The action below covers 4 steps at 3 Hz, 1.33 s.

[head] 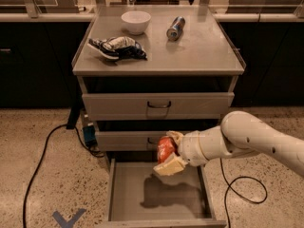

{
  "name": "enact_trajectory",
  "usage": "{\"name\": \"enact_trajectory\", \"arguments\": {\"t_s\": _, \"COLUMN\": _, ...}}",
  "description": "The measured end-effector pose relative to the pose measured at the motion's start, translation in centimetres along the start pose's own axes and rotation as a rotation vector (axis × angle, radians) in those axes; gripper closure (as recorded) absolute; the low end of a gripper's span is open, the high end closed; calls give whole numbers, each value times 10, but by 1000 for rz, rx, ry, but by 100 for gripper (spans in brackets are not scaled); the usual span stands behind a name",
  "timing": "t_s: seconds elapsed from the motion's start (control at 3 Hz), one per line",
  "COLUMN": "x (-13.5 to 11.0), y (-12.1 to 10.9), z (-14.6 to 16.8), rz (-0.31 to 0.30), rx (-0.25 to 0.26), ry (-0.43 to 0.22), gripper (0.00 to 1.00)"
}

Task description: Place coke can into bottom drawer

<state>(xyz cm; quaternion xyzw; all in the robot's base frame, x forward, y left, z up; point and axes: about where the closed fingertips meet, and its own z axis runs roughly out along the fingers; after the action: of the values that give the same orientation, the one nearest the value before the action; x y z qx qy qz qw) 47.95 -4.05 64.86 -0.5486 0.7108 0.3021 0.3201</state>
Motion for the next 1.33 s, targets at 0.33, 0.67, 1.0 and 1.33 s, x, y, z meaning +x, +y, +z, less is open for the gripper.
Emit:
{"name": "enact_trajectory", "arguments": {"t_s": 0.33, "x": 35, "y": 14, "z": 30, "rz": 38, "rx": 18, "ry": 2, "gripper": 100}}
{"name": "enact_trajectory", "arguments": {"t_s": 0.67, "x": 87, "y": 20, "z": 67, "rz": 81, "rx": 65, "ry": 26, "gripper": 100}}
{"name": "enact_trajectory", "arguments": {"t_s": 1.0, "x": 133, "y": 19, "z": 102, "rz": 129, "rx": 86, "ry": 34, "gripper": 100}}
{"name": "enact_trajectory", "arguments": {"t_s": 1.33, "x": 166, "y": 21, "z": 128, "rz": 173, "rx": 77, "ry": 37, "gripper": 100}}
